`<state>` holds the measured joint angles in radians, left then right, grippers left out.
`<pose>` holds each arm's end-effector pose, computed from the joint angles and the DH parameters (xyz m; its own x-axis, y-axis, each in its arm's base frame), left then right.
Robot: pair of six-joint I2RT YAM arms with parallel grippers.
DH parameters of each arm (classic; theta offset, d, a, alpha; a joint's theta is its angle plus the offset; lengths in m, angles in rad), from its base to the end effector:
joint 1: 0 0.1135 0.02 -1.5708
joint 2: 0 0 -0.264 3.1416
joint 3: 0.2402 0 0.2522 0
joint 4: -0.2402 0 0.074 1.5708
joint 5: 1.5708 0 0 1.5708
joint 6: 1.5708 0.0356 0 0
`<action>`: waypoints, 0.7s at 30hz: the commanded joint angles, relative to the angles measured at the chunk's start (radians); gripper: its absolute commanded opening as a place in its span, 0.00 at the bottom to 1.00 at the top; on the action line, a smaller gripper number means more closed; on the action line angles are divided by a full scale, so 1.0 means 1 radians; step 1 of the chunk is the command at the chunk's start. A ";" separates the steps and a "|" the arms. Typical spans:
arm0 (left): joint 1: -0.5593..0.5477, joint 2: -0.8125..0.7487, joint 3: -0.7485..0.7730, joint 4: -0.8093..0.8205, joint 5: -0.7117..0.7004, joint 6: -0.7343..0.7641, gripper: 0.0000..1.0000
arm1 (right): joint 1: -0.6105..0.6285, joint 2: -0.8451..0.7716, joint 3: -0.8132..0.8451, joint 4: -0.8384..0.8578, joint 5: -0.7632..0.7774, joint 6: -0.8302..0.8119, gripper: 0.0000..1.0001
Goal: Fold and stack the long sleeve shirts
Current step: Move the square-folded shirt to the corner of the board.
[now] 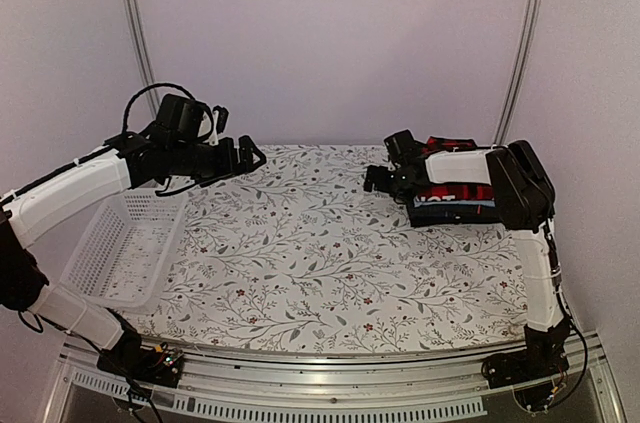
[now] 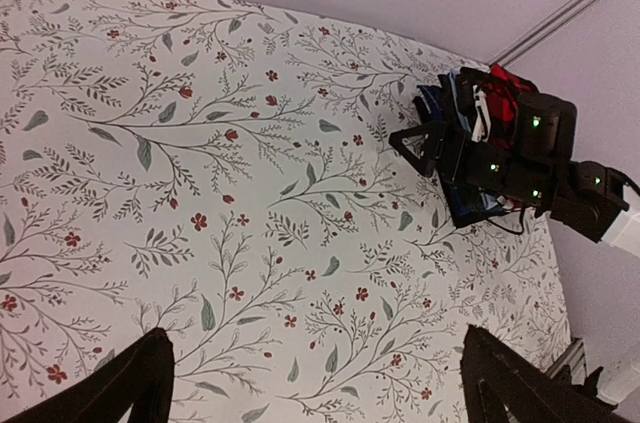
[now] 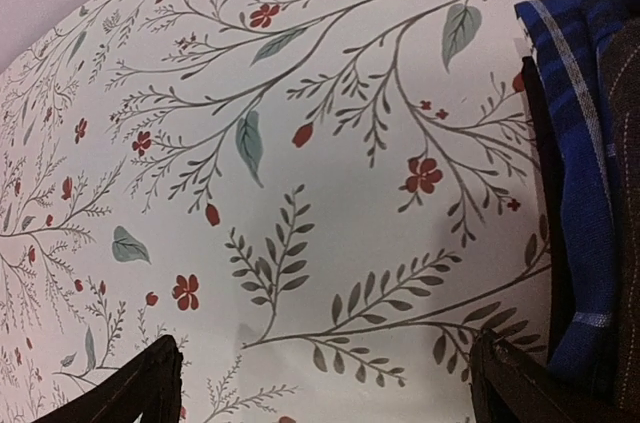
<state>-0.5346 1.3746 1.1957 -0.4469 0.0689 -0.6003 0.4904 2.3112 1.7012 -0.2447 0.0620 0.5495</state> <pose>0.2647 -0.1596 0.3237 -0.7301 -0.2226 -0.6460 0.1743 0.8535 -0.4911 0.4466 0.2360 0.1346 -0.7943 0.1668 -0.5842 -0.0227 0.9527 0.3030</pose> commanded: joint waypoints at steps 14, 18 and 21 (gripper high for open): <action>0.006 0.008 -0.021 0.032 0.025 -0.004 1.00 | -0.120 -0.093 -0.148 -0.020 -0.021 -0.038 0.99; 0.006 0.010 -0.022 0.033 0.025 0.001 1.00 | -0.123 -0.093 -0.146 -0.023 -0.018 -0.052 0.99; 0.007 0.004 -0.027 0.035 0.022 0.005 1.00 | -0.126 -0.103 -0.147 -0.024 -0.017 -0.058 0.99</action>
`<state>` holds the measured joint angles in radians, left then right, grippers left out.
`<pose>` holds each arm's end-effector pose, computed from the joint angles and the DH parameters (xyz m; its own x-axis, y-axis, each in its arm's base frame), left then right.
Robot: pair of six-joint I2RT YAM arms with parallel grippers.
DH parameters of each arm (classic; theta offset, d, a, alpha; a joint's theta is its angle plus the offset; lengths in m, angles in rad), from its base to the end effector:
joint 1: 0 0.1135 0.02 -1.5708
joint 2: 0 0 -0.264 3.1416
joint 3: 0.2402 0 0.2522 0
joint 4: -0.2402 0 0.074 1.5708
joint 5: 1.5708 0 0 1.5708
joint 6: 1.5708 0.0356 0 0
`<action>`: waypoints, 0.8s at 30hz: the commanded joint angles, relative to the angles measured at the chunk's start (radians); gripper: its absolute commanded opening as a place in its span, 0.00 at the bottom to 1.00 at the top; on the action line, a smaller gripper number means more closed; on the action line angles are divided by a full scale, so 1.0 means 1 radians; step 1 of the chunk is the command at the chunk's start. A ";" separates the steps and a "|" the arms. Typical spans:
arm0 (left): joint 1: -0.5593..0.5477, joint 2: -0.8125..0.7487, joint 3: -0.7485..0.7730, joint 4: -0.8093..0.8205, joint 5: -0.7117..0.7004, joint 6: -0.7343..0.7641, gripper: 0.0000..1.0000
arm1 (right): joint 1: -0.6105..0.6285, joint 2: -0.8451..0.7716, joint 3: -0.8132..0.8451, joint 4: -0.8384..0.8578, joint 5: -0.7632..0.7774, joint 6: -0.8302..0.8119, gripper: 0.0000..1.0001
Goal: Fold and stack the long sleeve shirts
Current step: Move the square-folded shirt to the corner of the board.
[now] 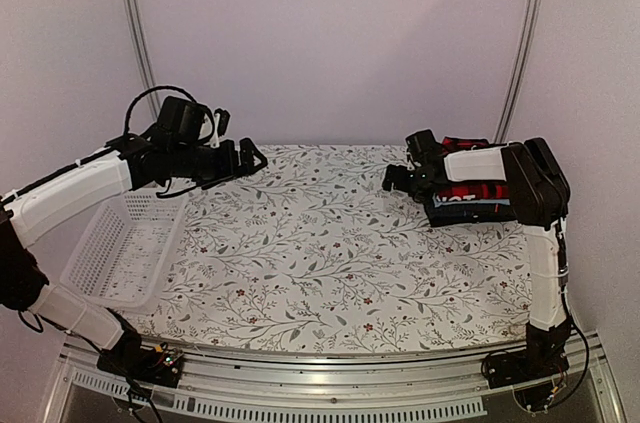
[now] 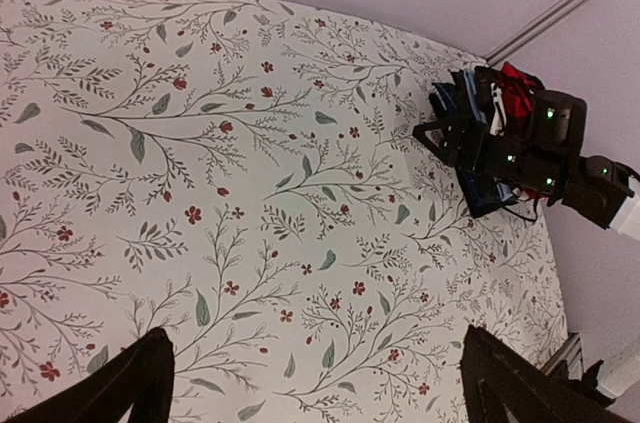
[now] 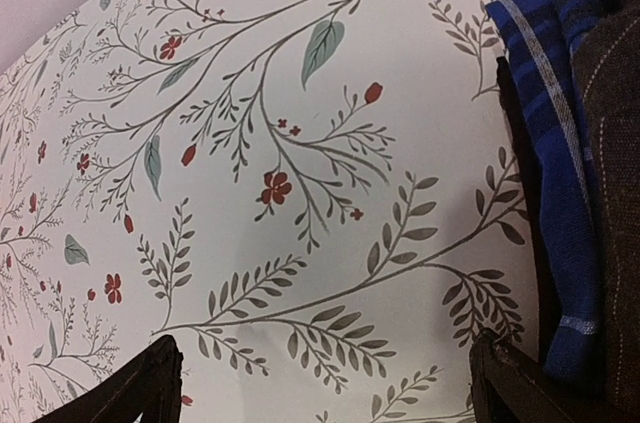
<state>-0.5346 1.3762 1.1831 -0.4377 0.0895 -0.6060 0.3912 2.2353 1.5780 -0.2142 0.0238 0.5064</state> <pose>0.2645 -0.1603 0.3198 -0.7415 -0.2202 -0.6337 0.1791 0.8453 -0.5033 0.4477 0.1837 0.1353 -0.7967 0.1959 -0.5717 0.0222 0.9548 0.2963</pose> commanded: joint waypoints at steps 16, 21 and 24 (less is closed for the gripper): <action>0.007 -0.003 -0.017 0.042 -0.005 0.035 1.00 | 0.035 -0.115 0.064 -0.090 -0.047 -0.087 0.99; 0.008 -0.007 -0.016 0.042 -0.011 0.045 1.00 | 0.086 -0.185 0.080 -0.102 -0.032 -0.112 0.99; 0.008 -0.019 -0.020 0.044 -0.019 0.058 1.00 | 0.118 -0.252 0.073 -0.102 -0.029 -0.125 0.99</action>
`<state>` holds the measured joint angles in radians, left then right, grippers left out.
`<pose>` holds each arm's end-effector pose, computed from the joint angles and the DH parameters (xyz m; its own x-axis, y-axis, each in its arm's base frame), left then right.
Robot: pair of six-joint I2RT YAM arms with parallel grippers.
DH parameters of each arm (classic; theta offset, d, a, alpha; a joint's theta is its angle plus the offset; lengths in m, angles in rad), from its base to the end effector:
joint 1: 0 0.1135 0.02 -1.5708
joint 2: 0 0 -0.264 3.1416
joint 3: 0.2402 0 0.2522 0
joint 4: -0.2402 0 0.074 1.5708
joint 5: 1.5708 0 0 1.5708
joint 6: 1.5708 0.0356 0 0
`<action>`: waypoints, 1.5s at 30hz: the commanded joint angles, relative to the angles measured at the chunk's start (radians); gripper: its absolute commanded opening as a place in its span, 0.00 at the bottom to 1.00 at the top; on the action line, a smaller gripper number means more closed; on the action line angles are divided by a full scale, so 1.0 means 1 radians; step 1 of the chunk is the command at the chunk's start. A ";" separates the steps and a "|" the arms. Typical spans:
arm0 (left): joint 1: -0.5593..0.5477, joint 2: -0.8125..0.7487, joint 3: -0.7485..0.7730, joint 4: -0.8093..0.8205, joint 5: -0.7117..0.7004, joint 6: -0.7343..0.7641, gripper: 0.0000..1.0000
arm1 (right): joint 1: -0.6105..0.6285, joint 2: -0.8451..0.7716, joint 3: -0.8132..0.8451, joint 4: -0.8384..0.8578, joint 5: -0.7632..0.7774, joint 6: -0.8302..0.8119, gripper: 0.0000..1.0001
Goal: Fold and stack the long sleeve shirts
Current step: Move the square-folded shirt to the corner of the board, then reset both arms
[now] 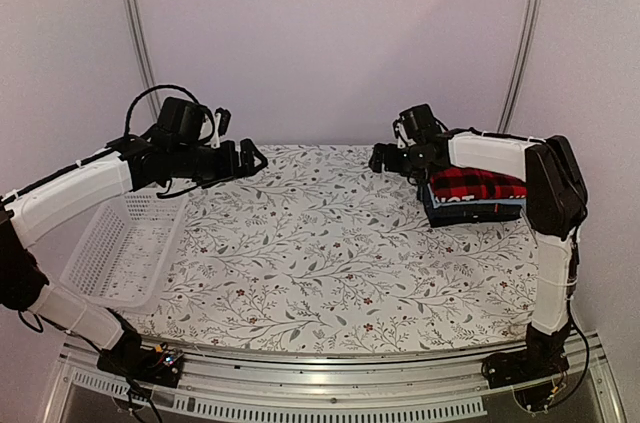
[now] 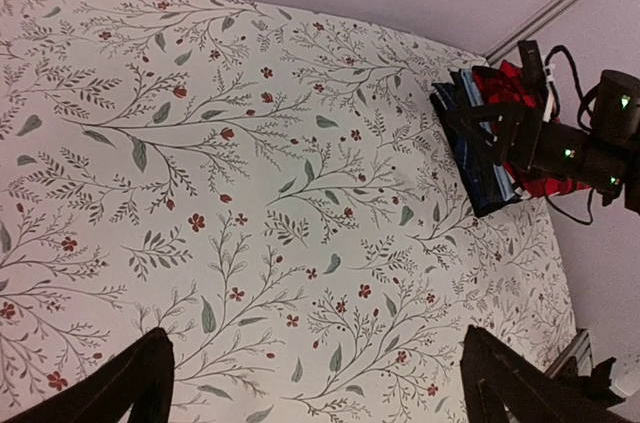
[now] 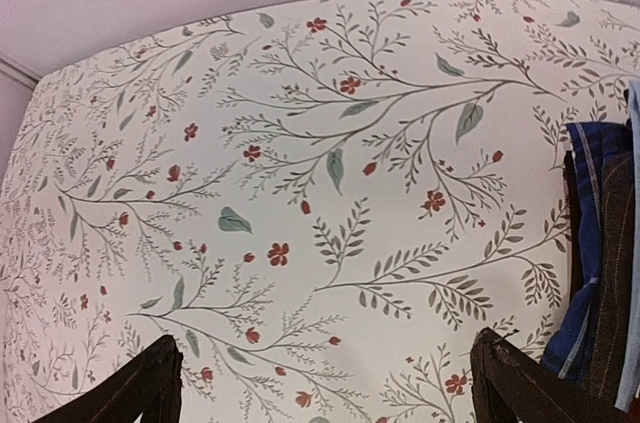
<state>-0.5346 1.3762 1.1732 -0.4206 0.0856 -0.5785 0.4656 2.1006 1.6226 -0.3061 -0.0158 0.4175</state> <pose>0.2651 -0.1605 0.3180 -0.7309 -0.2003 -0.6524 0.2003 0.8509 -0.4857 0.4252 0.2143 0.2045 -0.7629 0.0704 -0.6427 -0.1636 0.9407 0.2973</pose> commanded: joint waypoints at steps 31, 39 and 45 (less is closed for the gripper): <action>0.008 -0.277 -0.257 0.165 -0.068 0.157 1.00 | 0.134 -1.245 -0.849 0.155 0.142 -0.110 0.99; 0.008 -0.337 -0.323 0.202 -0.083 0.148 1.00 | 0.134 -1.327 -0.886 0.140 0.164 -0.137 0.99; 0.008 -0.340 -0.319 0.199 -0.083 0.150 1.00 | 0.133 -1.317 -0.886 0.144 0.169 -0.146 0.99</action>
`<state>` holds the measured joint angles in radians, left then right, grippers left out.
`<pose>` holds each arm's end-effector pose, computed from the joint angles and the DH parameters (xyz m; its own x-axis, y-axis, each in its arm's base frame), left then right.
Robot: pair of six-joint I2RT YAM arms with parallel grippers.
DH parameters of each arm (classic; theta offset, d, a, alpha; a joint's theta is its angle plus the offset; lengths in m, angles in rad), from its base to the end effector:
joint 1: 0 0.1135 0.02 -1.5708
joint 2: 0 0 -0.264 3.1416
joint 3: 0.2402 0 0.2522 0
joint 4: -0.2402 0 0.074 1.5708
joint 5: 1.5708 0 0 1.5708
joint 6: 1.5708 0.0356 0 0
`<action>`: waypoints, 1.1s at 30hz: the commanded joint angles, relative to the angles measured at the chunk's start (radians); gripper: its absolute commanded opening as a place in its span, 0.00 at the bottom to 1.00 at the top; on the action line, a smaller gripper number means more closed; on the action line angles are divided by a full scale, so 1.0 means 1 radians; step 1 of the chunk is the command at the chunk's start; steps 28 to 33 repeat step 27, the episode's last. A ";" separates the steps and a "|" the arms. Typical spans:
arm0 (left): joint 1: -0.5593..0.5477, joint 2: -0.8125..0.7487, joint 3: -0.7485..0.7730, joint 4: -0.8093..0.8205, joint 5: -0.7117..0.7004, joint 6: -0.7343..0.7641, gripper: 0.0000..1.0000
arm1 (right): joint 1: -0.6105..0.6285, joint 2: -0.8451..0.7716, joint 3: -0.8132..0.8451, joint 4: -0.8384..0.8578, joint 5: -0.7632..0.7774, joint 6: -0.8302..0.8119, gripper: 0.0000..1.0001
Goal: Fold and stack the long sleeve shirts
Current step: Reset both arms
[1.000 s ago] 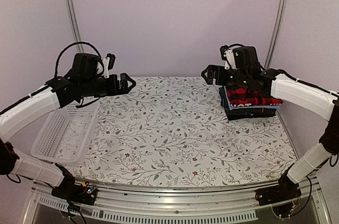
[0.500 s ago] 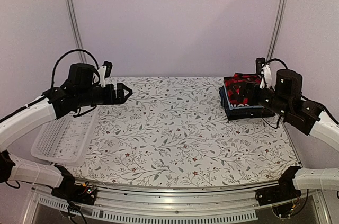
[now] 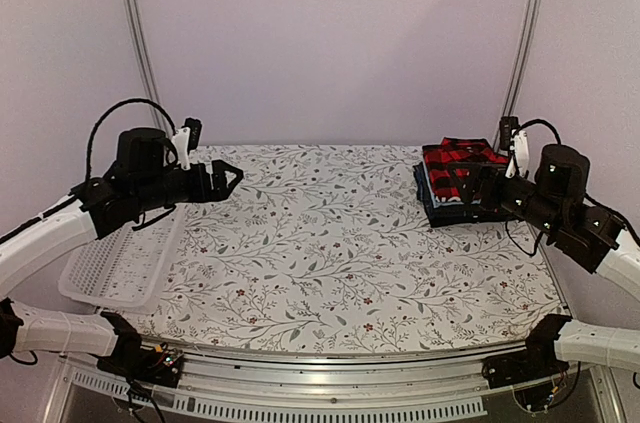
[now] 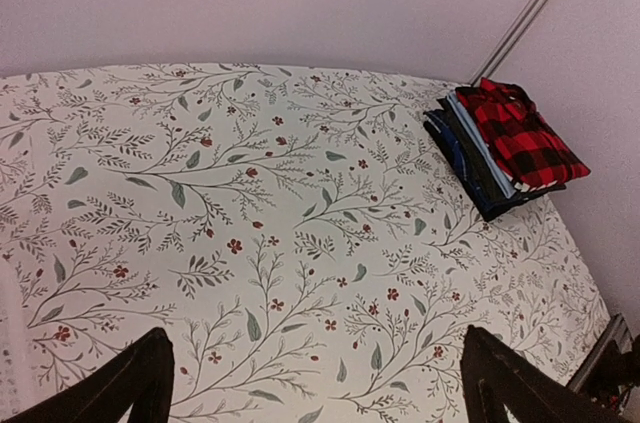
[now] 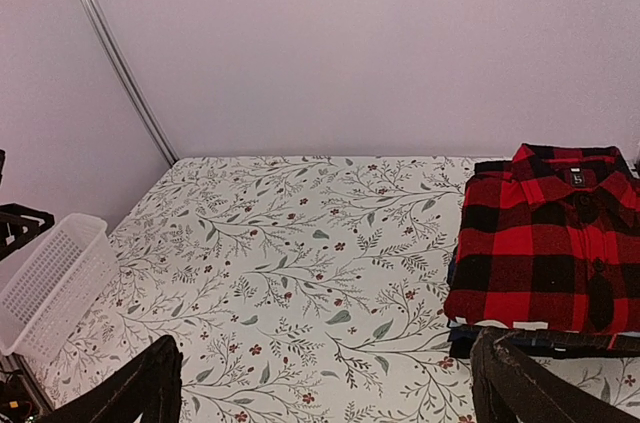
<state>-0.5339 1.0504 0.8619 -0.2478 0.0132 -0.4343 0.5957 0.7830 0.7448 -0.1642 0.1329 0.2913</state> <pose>0.2063 -0.1225 0.3093 -0.5484 -0.1645 -0.8198 0.3179 0.8658 -0.3864 0.1574 0.1010 0.3284 -0.2882 0.1485 -0.9460 -0.3820 0.8881 0.2558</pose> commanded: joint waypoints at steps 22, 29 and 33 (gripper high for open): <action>0.008 -0.023 -0.007 0.027 -0.010 0.010 1.00 | 0.004 0.015 -0.001 0.001 0.008 -0.035 0.99; 0.007 -0.020 -0.004 0.029 -0.010 0.010 1.00 | 0.004 0.010 0.003 -0.001 0.007 -0.038 0.99; 0.007 -0.020 -0.004 0.029 -0.010 0.010 1.00 | 0.004 0.010 0.003 -0.001 0.007 -0.038 0.99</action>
